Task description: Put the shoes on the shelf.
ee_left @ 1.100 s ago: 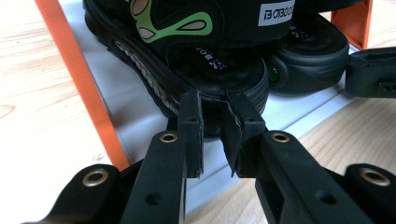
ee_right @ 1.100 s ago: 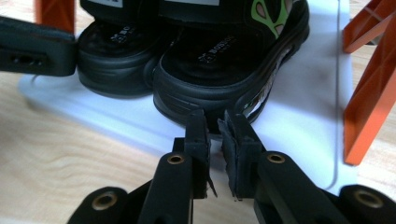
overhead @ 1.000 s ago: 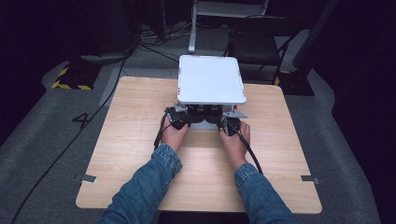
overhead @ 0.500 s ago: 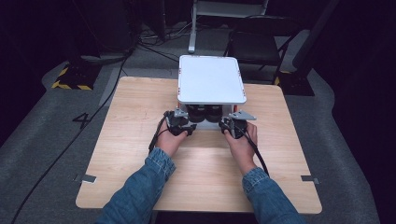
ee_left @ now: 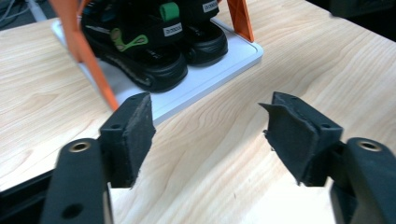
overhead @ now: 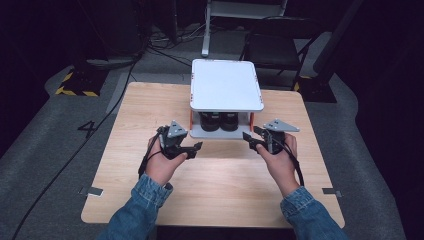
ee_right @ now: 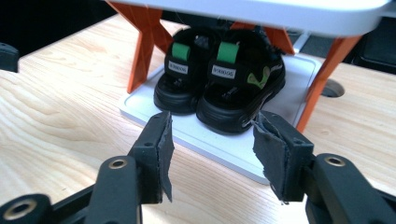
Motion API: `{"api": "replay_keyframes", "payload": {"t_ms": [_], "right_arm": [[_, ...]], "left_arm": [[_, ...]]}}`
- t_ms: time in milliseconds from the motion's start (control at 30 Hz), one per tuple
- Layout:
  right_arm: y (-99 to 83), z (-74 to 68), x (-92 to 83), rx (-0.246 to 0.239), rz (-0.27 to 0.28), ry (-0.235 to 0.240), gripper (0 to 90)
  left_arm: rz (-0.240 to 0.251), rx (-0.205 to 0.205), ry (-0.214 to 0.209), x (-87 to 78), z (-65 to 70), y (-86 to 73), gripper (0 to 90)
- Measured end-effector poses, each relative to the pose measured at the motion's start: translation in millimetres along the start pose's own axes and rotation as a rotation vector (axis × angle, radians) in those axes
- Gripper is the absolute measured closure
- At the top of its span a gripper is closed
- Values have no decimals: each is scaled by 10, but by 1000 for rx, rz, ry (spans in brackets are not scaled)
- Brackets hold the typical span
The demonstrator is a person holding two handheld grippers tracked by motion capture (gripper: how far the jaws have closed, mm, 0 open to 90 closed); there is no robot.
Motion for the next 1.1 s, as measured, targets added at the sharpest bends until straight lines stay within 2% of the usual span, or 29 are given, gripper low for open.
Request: {"api": "replay_keyframes", "payload": {"t_ms": [233,300,400,500,600,700,733,800,833,867,967,1033,1100], "right_arm": [[60,187,-281,27,36,33,432],[44,242,-334,36,28,54,419],[2,339,-396,54,15,75,414],[-33,466,-423,58,6,60,408],[-90,622,-438,60,-9,56,394],[-186,767,-451,80,-24,43,390],[-208,793,-446,73,-34,40,382],[-234,822,-446,63,-50,36,375],[-292,886,-454,51,-68,41,370],[-314,907,-458,53,-78,37,369],[-412,984,-470,46,-110,30,365],[-484,1018,-471,47,-125,23,358],[-569,1038,-463,39,-149,23,352]], "left_arm": [[-5,4,33,-372,33,-108,261],[-10,40,22,-461,13,-162,221],[-32,14,33,-558,-58,-260,181],[-41,-22,70,-644,-158,-349,179],[-59,-41,123,-740,-275,-454,177],[-74,-64,150,-810,-361,-548,171],[-84,-70,159,-833,-385,-580,170],[-98,-68,173,-853,-405,-605,168],[-139,-58,224,-915,-446,-685,166],[-150,-52,230,-947,-460,-717,166],[-140,-82,210,-1029,-486,-828,168],[-138,-85,219,-1068,-505,-892,167],[-146,-91,205,-1080,-520,-954,167]]}}
Point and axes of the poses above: each handheld gripper's, and its own axes: x roughly forward along the jaws, y roughly out of its top, z roughly to its right, the point moved 4 cm from there along x, roughly forward along the jaws, and after that the axes turned 15 degrees about -y, right-handed, at the moved point
